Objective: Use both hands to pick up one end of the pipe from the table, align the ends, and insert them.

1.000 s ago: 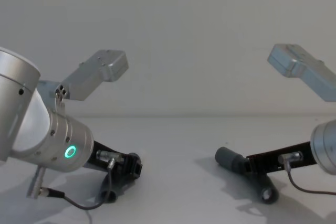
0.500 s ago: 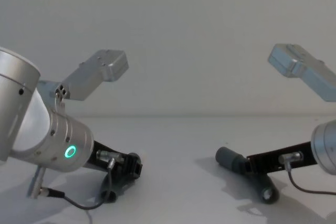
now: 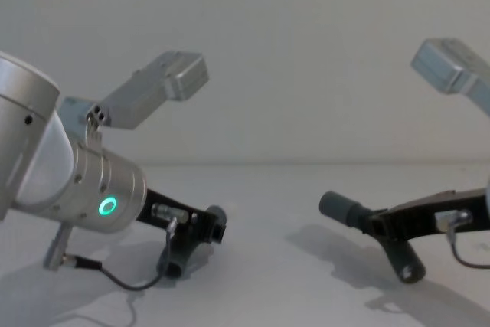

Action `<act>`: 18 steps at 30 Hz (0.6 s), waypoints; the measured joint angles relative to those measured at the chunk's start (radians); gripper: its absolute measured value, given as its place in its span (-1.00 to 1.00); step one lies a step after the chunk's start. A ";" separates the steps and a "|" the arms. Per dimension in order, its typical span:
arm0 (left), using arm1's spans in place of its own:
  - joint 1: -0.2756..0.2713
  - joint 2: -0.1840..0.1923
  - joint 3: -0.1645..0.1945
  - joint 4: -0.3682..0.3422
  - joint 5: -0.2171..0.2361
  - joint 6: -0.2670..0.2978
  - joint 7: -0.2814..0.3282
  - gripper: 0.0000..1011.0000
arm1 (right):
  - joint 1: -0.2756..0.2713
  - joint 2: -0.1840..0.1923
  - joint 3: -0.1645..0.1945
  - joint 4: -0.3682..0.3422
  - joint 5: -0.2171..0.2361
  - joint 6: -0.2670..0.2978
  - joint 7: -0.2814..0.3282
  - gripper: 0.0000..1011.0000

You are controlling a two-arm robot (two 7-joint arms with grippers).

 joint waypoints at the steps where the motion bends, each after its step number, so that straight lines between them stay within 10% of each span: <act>1: -0.003 0.006 0.006 -0.004 0.004 -0.005 -0.009 -0.32 | -0.004 0.006 0.000 -0.005 -0.002 -0.010 0.005 -0.77; 18: -0.063 0.115 0.071 -0.068 0.060 -0.103 -0.142 -0.32 | -0.087 0.223 0.011 -0.115 -0.076 -0.246 0.148 -0.79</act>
